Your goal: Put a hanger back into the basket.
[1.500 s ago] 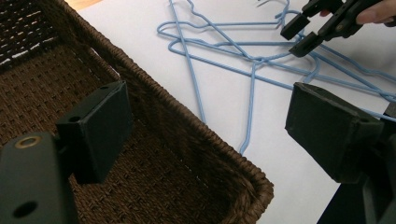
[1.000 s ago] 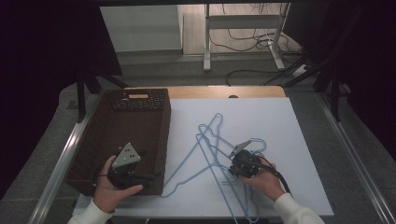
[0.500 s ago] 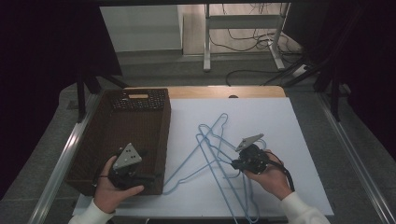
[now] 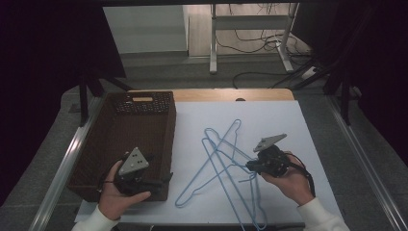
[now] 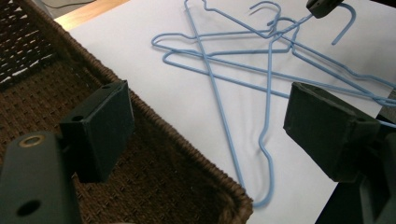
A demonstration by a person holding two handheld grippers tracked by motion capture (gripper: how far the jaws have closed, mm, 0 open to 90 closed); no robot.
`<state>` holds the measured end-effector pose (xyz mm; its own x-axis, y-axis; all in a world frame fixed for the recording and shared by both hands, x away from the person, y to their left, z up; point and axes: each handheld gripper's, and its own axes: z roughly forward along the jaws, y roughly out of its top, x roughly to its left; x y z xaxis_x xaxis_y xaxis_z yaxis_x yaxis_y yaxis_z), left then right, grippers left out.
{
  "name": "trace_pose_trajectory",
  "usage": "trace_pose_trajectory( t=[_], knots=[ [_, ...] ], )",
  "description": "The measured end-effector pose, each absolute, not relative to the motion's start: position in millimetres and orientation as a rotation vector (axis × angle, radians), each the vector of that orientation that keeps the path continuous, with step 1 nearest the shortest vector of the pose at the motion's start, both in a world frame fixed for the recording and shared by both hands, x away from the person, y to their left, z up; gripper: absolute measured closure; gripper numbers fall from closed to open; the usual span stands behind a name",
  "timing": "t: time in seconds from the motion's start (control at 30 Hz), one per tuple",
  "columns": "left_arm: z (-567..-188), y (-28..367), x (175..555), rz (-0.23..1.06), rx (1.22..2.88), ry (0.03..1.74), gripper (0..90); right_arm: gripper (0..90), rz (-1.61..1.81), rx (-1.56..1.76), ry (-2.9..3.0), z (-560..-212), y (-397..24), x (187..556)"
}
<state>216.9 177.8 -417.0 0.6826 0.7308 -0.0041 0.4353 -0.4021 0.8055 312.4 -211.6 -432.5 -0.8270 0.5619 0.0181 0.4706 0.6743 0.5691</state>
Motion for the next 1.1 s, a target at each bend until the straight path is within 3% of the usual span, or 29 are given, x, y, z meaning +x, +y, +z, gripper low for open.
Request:
trace_pose_trajectory(
  t=[0.37, 1.1],
  knots=[
    [-413, 150, 217, 0.428, 2.109, 0.838, 17.5, 86.2, 0.836, 0.857, 2.754, -436, -214, 310],
    [-442, 63, 243, 0.252, 2.272, 0.784, 22.9, 86.2, 0.844, 0.876, 2.752, -431, -217, 310]
  ],
)
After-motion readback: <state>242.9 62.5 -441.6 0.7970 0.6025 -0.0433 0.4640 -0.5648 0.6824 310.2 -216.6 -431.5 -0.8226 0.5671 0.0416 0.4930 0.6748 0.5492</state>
